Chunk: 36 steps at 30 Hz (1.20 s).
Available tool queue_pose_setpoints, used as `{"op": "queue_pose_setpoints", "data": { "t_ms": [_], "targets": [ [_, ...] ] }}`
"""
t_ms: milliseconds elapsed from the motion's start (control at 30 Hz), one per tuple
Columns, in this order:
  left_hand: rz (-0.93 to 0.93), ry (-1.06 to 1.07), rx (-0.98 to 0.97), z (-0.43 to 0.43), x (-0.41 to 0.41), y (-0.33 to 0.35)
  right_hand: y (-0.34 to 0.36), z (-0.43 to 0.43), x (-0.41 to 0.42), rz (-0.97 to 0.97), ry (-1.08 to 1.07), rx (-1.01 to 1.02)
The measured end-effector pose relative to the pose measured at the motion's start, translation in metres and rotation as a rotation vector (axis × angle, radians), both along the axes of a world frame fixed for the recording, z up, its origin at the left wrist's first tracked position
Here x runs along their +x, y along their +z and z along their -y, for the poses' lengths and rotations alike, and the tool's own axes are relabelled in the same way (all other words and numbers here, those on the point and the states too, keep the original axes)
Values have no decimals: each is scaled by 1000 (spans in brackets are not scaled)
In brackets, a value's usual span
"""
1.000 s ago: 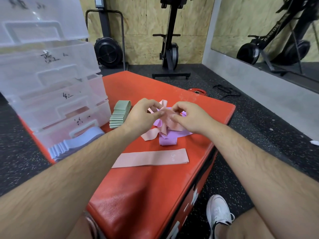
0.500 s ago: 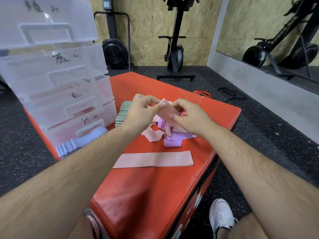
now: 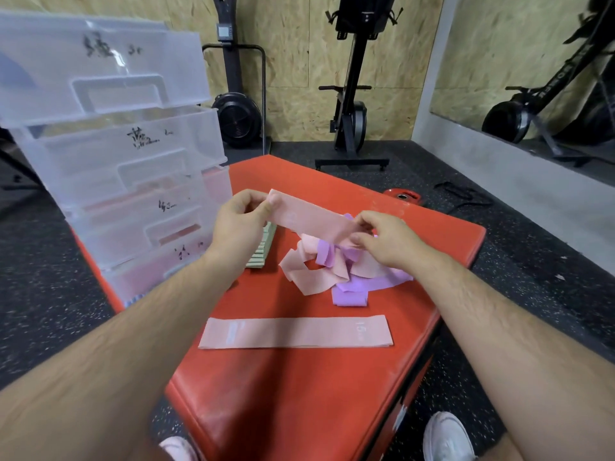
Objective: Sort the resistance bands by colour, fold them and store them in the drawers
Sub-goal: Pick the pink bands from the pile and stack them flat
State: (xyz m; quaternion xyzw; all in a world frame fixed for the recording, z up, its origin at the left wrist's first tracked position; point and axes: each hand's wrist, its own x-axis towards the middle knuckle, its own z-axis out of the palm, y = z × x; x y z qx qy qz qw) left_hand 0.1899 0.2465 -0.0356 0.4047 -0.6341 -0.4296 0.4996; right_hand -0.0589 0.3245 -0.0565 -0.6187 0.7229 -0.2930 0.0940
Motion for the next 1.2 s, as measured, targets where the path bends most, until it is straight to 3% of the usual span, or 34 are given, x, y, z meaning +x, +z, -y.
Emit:
{"op": "queue_pose_setpoints", "data": {
  "t_ms": [100, 167, 333, 400, 667, 967, 1100, 1200],
  "targets": [
    [-87, 6, 36, 5, 4, 2, 16, 0, 4, 140, 43, -179],
    [-114, 11, 34, 5, 5, 4, 21, 0, 5, 112, 69, -252],
    [-121, 48, -13, 2, 8, 4, 16, 1, -7, -398, -30, -126],
    [-114, 75, -4, 3, 8, 2, 10, 1, -13, -449, -96, -29],
    [-67, 87, 77, 11, 14, -3, 10, -7, -30, -86, -208, 39],
    [113, -11, 238, 18, 60, -8, 23, -49, -35, 290, -80, 63],
    [260, -106, 308, 5, 86, -17, 16, -68, -30, 359, -18, 138],
    [381, -112, 320, -9, 103, -31, 3, -79, -18, 283, 18, 219]
  ]
}}
